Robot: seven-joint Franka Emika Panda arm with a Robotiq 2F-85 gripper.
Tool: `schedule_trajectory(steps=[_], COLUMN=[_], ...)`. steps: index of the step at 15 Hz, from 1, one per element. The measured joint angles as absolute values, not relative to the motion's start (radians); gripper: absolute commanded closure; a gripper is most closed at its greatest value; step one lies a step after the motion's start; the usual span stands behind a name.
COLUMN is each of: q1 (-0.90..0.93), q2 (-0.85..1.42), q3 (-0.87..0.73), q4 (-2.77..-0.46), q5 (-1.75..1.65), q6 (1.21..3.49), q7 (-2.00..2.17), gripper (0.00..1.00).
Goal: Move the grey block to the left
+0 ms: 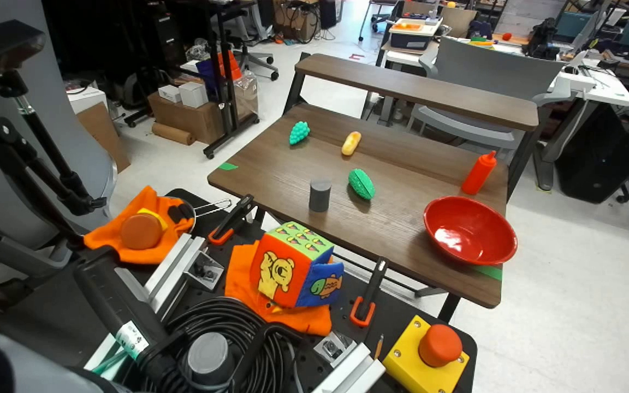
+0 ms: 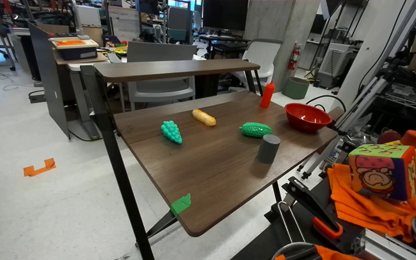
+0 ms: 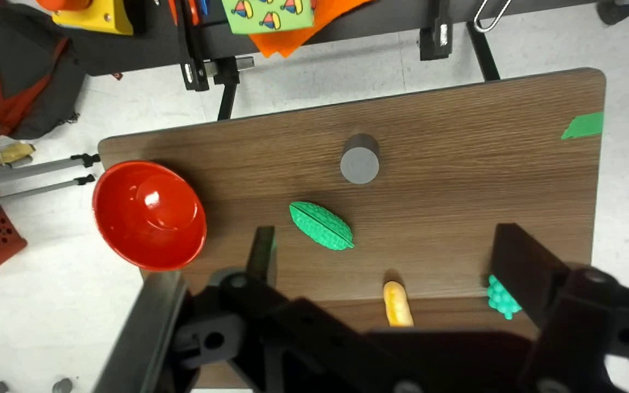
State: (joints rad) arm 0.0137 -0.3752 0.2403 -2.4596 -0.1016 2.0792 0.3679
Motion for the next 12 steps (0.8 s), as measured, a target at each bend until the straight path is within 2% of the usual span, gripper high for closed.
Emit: schedule_trajectory(steps=[5, 12], q1=[0.0, 0.026], q2=[-0.111, 0.248], q3=[0.179, 0.113], q4=[-2.425, -2.267], q5=[-0.188, -0.254], q6=[2.237, 2.259], q7=[0.306, 0.26], gripper=[0.0, 0.0])
